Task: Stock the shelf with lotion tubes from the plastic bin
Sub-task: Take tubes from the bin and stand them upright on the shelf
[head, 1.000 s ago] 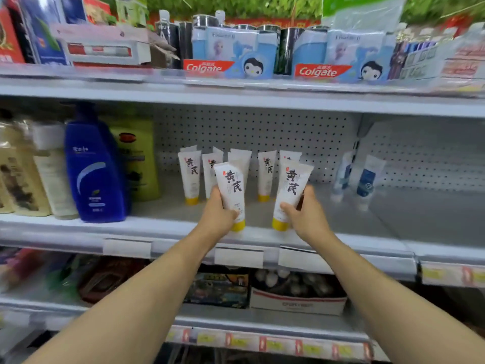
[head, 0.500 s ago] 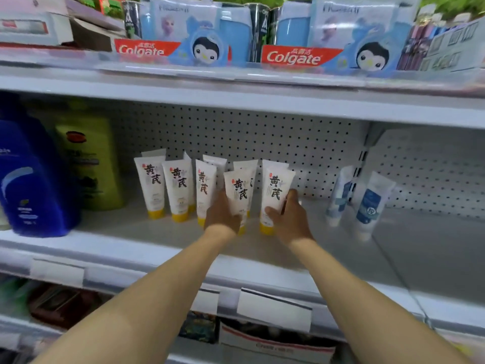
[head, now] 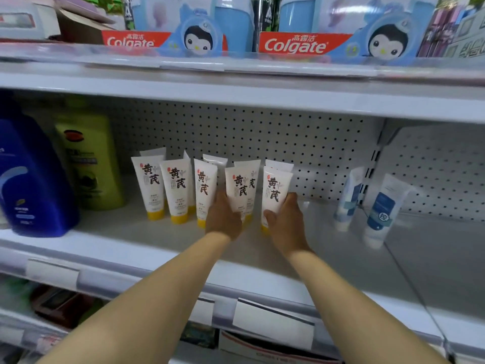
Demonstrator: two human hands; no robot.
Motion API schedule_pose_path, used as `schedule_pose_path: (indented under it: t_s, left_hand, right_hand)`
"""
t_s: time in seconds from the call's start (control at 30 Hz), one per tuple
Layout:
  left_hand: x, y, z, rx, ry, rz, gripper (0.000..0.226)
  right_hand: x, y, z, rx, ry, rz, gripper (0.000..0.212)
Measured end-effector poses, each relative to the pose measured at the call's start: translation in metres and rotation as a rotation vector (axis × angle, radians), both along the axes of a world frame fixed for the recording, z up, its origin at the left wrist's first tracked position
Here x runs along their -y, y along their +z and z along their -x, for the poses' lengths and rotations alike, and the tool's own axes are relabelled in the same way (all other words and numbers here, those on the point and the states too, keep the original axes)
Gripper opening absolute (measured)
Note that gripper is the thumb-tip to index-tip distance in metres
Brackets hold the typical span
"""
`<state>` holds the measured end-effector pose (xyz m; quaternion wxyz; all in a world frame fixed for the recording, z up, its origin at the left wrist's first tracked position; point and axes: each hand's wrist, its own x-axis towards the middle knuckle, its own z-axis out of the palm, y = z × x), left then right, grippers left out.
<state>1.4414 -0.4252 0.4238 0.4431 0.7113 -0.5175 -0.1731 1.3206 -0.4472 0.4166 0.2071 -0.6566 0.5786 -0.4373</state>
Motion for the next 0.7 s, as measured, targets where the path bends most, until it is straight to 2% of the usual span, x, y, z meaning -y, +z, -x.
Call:
schedule_pose_path:
  t_s: [0.2,0.33,0.47,0.7]
  left_hand:
    - [-0.011,-0.002,-0.005,0.058,-0.015,-0.162,0.043]
    - [-0.034,-0.006,-0.015,0.112,-0.027,-0.183,0.054]
    - [-0.063,-0.005,-0.039,0.088,-0.080,-0.139,0.052]
    - [-0.125,0.013,-0.103,0.246,-0.036,-0.114,0.046]
  right_hand:
    - [-0.014,-0.001,0.003,-0.111,-0.061,-0.160,0.052]
    - [-0.038,0.005,0.003,-0.251,-0.141,-0.278,0.060]
    - [-0.074,0.010,-0.003,-0.520,-0.044,-0.319,0.065]
    - [-0.140,0.018,-0.052,-0.633,0.126,-0.241,0.062]
